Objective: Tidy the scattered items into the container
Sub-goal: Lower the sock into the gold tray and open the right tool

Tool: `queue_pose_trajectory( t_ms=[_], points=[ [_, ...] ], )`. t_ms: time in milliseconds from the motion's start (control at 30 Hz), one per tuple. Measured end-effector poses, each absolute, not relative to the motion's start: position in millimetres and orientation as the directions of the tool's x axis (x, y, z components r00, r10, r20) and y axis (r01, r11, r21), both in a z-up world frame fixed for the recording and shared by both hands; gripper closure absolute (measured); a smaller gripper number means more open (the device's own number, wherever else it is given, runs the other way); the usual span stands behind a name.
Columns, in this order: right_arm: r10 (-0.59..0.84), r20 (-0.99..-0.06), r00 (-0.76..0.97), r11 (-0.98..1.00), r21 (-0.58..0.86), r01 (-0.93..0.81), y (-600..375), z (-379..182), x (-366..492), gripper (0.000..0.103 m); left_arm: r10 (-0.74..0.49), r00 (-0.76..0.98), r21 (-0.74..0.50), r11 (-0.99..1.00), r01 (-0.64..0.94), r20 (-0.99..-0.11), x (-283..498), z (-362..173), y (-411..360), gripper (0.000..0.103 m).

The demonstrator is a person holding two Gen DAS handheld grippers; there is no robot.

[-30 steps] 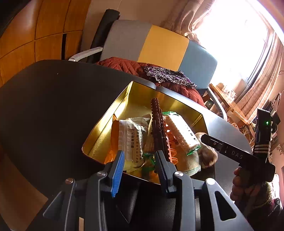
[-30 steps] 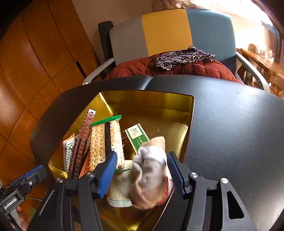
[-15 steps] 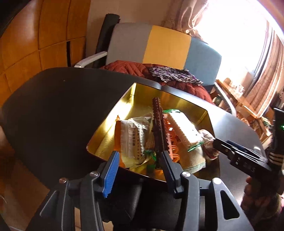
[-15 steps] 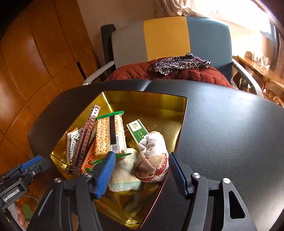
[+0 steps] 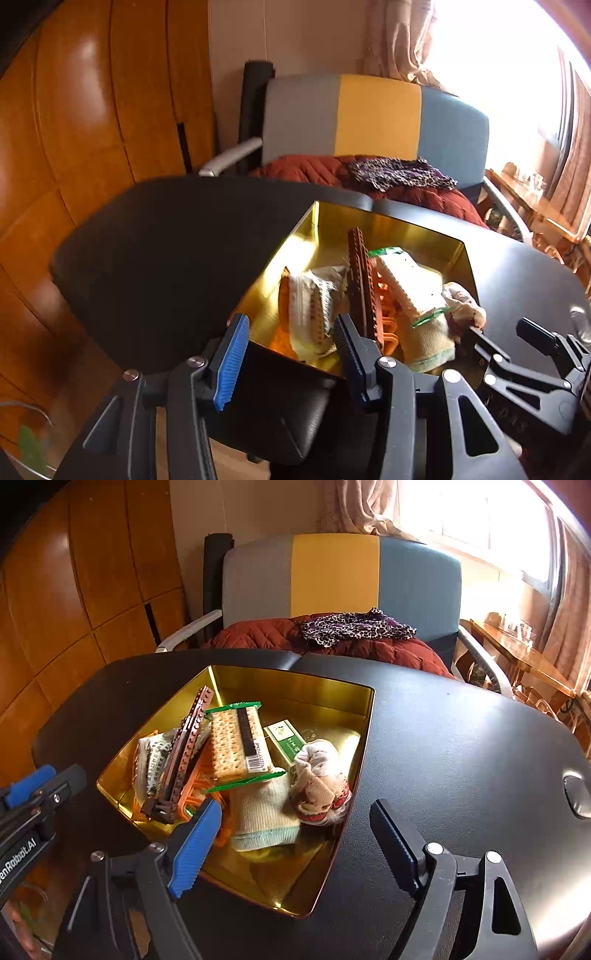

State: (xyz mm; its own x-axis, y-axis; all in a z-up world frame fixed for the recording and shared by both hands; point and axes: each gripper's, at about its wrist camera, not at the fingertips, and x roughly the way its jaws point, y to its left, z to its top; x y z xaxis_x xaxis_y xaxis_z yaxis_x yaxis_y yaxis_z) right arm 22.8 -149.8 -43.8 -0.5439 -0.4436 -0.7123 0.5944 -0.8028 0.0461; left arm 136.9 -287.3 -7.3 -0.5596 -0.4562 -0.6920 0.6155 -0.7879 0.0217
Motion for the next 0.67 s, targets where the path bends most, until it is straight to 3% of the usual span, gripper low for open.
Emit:
queue_pose_trajectory(
  t_ms=[667],
  points=[
    [-0.437, -0.699, -0.566, -0.794, 0.004, 0.608, -153.4, -42.1, 34.6, 0.013, -0.485, -0.560, 0.033, -0.774, 0.632, -0.671, 137.2, -1.9, -283.5, 0.061]
  ],
)
